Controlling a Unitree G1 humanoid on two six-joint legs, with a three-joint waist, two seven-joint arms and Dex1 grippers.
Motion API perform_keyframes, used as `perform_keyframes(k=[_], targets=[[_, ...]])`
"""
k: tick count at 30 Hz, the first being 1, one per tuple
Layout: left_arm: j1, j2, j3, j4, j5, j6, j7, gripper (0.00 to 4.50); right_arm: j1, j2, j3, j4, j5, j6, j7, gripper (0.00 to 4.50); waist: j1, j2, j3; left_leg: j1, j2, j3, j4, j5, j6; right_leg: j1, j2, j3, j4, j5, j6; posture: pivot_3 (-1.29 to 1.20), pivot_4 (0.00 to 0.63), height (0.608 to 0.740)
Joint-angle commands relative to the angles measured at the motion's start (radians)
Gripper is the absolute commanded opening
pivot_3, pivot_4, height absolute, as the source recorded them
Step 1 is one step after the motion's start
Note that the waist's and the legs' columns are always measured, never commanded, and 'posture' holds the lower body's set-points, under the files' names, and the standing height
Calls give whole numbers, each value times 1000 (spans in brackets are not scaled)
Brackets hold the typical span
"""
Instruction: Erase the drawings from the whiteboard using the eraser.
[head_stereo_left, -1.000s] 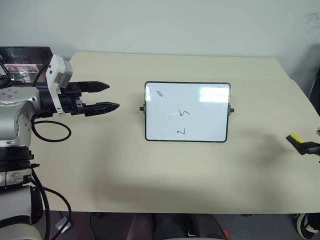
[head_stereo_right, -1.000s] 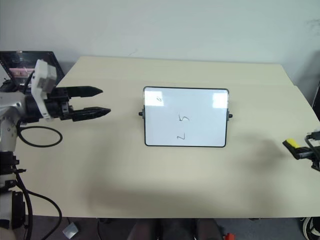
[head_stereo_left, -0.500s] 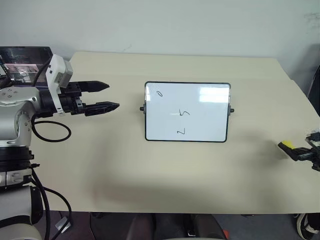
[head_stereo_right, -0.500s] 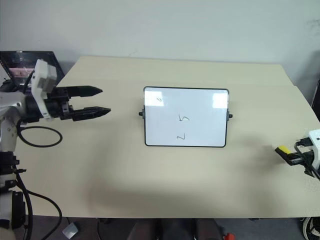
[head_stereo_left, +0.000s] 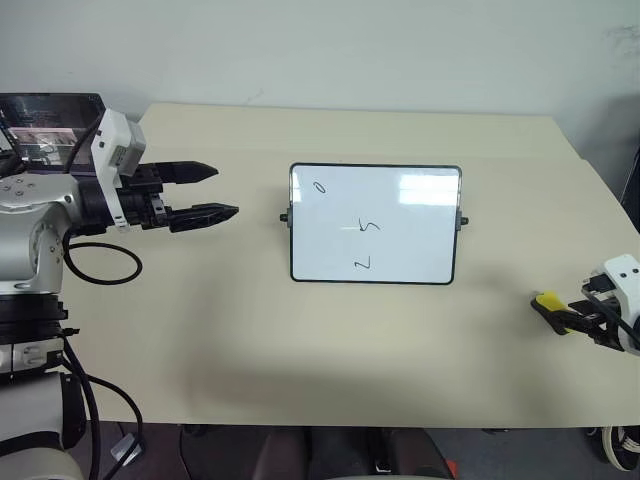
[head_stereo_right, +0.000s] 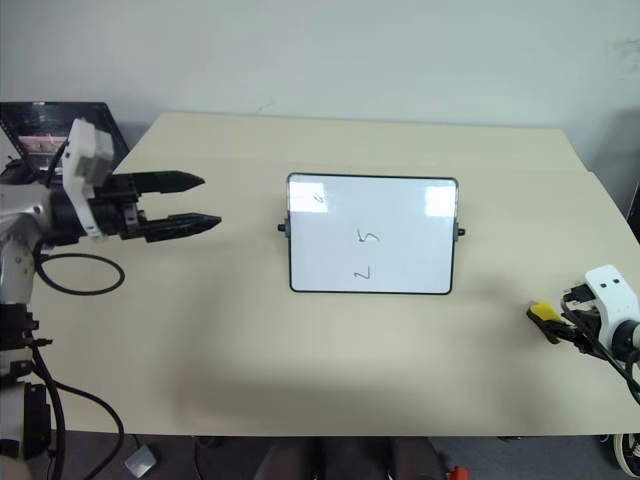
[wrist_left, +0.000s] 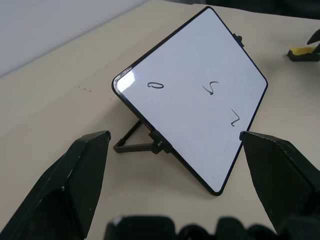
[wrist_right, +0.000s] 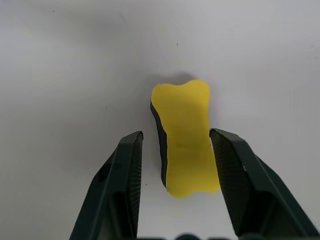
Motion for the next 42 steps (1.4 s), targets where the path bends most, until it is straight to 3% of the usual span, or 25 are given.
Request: perform_keyframes(k=[1, 7, 10, 12, 42], targets=[[-7, 19, 32, -24, -4, -14, 3, 4500, -26, -18, 5, 21, -12, -26, 2, 2066, 1, 0, 0, 0, 0, 0, 0, 0, 0, 0, 0, 0, 0, 0, 0, 0, 150, 740], [2, 22, 37, -29, -6, -13, 7, 4500, -45, -31, 28, 86, -24, -71, 21, 2066, 1, 0, 0, 0, 0, 0, 0, 0, 0, 0, 0, 0, 0, 0, 0, 0, 150, 740], [3, 26, 38, -27, -4, -15, 6, 4500, -57, -40, 39, 117, -35, -89, 28, 2633, 1, 0, 0, 0, 0, 0, 0, 0, 0, 0, 0, 0, 0, 0, 0, 0, 150, 740], [5, 28, 41, -30, -5, -14, 7, 4500, -60, -44, 44, 125, -40, -101, 34, 3297, 1, 0, 0, 0, 0, 0, 0, 0, 0, 0, 0, 0, 0, 0, 0, 0, 150, 740], [23, 35, 47, -58, -2, -5, 25, 4500, -85, -25, 110, 199, -54, -126, 66, 3297, 0, 0, 0, 0, 0, 0, 0, 0, 0, 0, 0, 0, 1, 0, 0, 0, 150, 740]])
